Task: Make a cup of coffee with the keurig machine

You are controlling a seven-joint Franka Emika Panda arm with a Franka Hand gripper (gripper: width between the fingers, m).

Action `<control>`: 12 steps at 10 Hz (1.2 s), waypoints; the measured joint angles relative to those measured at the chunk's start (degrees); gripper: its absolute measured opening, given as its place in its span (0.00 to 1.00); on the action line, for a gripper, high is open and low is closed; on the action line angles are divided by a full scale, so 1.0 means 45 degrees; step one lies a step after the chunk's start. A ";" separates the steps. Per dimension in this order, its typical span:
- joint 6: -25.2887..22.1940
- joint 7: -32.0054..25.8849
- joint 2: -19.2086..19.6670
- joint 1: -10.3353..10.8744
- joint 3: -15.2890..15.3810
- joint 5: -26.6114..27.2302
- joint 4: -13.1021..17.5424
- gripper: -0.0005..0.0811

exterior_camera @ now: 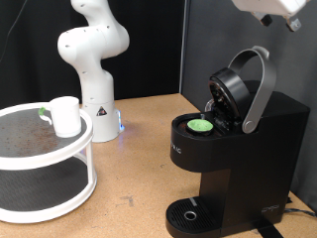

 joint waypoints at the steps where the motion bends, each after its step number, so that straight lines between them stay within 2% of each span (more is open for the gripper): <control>1: 0.0213 0.0123 0.0207 0.0014 0.0193 -0.0151 0.0074 0.94; 2: 0.0359 0.0171 0.0350 0.0021 0.0316 -0.0280 0.0091 0.94; 3: 0.0406 0.0211 0.0474 0.0021 0.0372 -0.0396 0.0099 0.72; 4: 0.0411 0.0214 0.0561 0.0020 0.0376 -0.0509 0.0097 0.72; 5: 0.0412 0.0215 0.0614 0.0011 0.0375 -0.0608 0.0084 0.50; 6: 0.0415 0.0215 0.0664 -0.0015 0.0369 -0.0668 0.0056 0.33; 7: 0.0518 0.0215 0.0689 -0.0046 0.0356 -0.0815 -0.0010 0.33; 8: 0.0557 0.0189 0.0689 -0.0090 0.0341 -0.0924 -0.0096 0.11; 9: 0.0556 0.0107 0.0686 -0.0135 0.0305 -0.0981 -0.0194 0.04; 12: 0.0532 -0.0211 0.0657 -0.0277 0.0132 -0.1039 -0.0535 0.01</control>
